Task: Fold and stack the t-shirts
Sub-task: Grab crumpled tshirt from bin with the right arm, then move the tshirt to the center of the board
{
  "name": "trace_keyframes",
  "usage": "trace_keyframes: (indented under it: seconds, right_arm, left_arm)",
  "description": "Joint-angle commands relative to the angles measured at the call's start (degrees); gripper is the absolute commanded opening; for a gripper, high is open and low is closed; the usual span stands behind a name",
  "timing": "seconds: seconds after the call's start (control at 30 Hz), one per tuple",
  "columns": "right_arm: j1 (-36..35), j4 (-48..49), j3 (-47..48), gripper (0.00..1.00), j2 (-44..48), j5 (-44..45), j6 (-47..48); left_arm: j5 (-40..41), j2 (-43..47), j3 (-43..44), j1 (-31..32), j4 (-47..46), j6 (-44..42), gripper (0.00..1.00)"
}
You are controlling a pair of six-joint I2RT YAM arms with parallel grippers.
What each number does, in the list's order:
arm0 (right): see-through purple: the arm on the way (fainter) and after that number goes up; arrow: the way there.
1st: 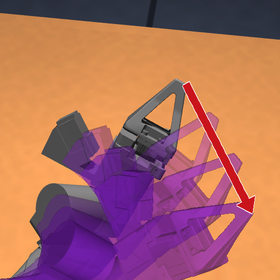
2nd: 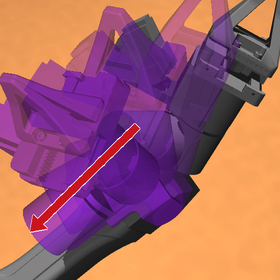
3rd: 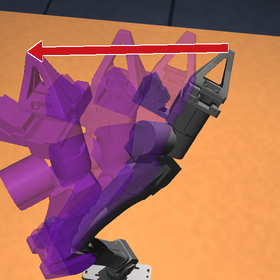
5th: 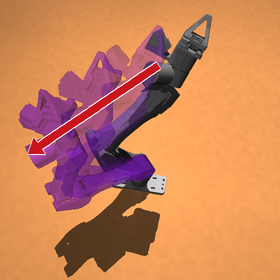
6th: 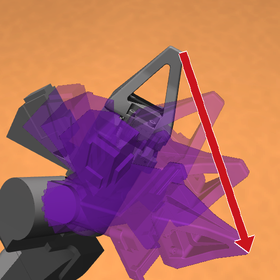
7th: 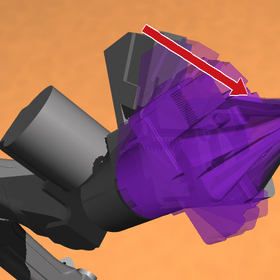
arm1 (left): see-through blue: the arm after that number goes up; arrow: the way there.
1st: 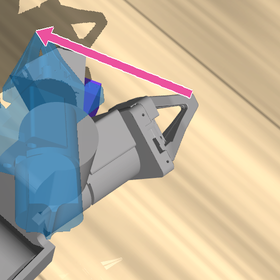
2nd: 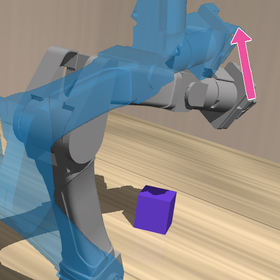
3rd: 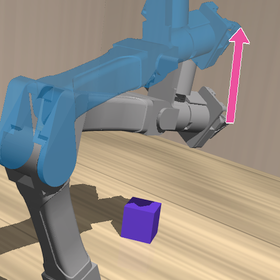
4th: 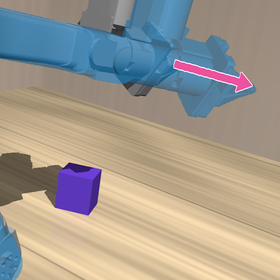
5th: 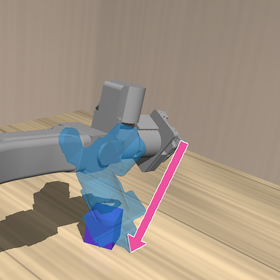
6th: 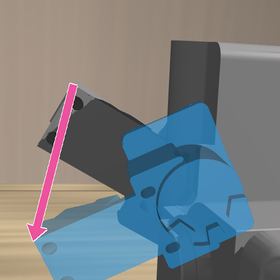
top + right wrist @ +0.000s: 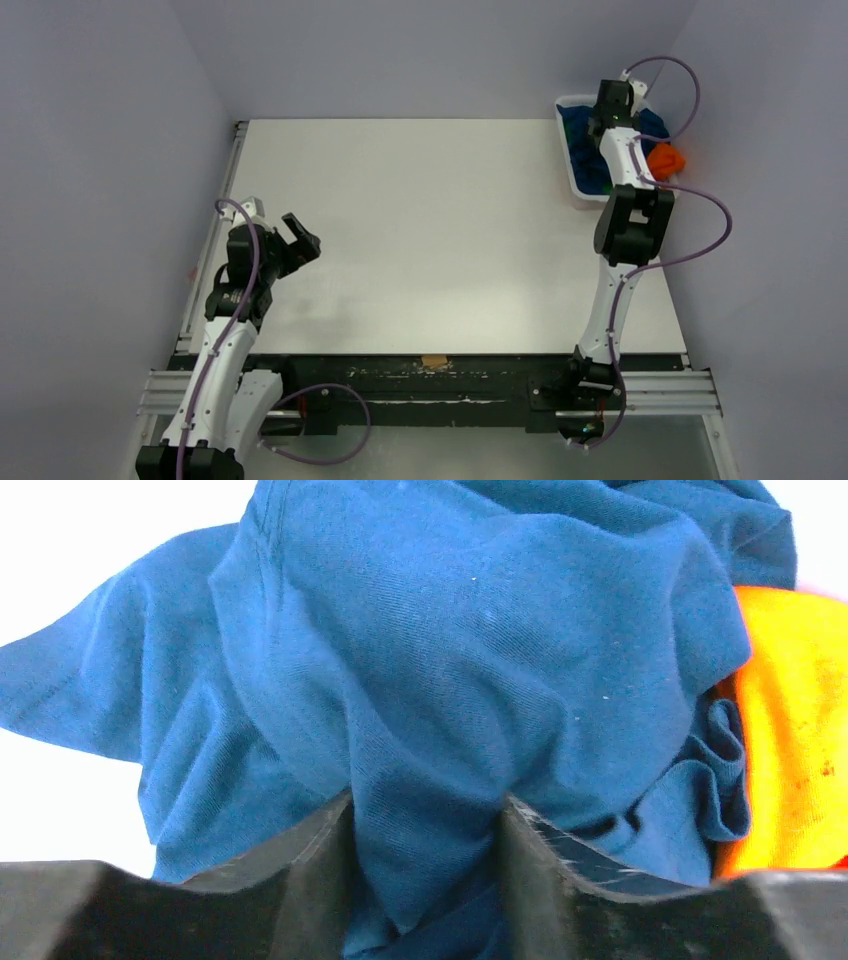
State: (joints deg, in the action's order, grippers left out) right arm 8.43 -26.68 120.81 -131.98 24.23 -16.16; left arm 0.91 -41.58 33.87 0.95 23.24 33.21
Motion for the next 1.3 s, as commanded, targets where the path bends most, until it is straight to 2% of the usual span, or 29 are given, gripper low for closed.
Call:
trace_keyframes:
  seconds: [0.0,0.07,0.17,0.3,0.43,0.57,0.67,0.77,0.93,1.1,1.2,1.27]
  right_arm:
    - [0.15,2.05,-0.38,0.32,4.3,4.41,1.46]
    - [0.12,3.67,-1.61,0.14,6.88,3.02,1.42]
    - [0.1,5.85,-3.19,0.0,11.9,-0.56,1.64]
    - [-0.12,6.42,-5.3,0.0,20.07,-7.05,0.65]
    - [-0.26,9.92,-8.29,0.0,27.92,-18.08,-1.53]
    - [-1.79,11.2,-6.15,0.0,32.5,-30.64,-4.09]
    - [-6.53,7.98,0.52,0.0,32.58,-38.02,-2.69]
    - [-14.51,5.36,5.84,0.0,33.19,-40.54,1.37]
    - [-23.76,11.87,5.22,0.0,35.71,-50.41,-0.46]
    - [-28.78,15.25,6.09,0.0,34.56,-58.83,-2.76]
    - [-28.88,17.42,0.49,0.0,36.45,-59.78,-3.86]
    - [-28.82,18.82,-8.54,0.0,40.17,-56.45,-1.79]
  left_arm:
    - [0.5,-1.15,2.25,0.38,-2.24,-1.53,1.0]
    - [0.5,-1.59,2.43,0.37,-2.37,-1.48,1.0]
    - [0.5,-1.75,2.27,0.39,-2.58,-1.43,1.0]
    - [0.4,-1.42,1.92,0.41,-2.83,-1.35,1.0]
    - [0.26,-1.06,1.73,0.38,-3.01,-1.25,1.0]
    - [-0.61,-0.65,1.49,0.4,-3.53,-1.19,1.0]
    - [-0.64,-0.07,1.39,0.37,-3.57,-0.98,1.0]
    - [-1.96,0.94,1.43,0.43,-3.13,-0.74,1.0]
    - [-1.88,2.75,2.08,0.39,-1.54,0.32,1.0]
    - [0.09,4.29,3.06,0.41,2.06,2.16,1.0]
    - [2.1,5.64,3.6,0.37,4.62,2.94,1.0]
    - [3.54,6.54,3.75,0.37,6.28,3.56,1.0]
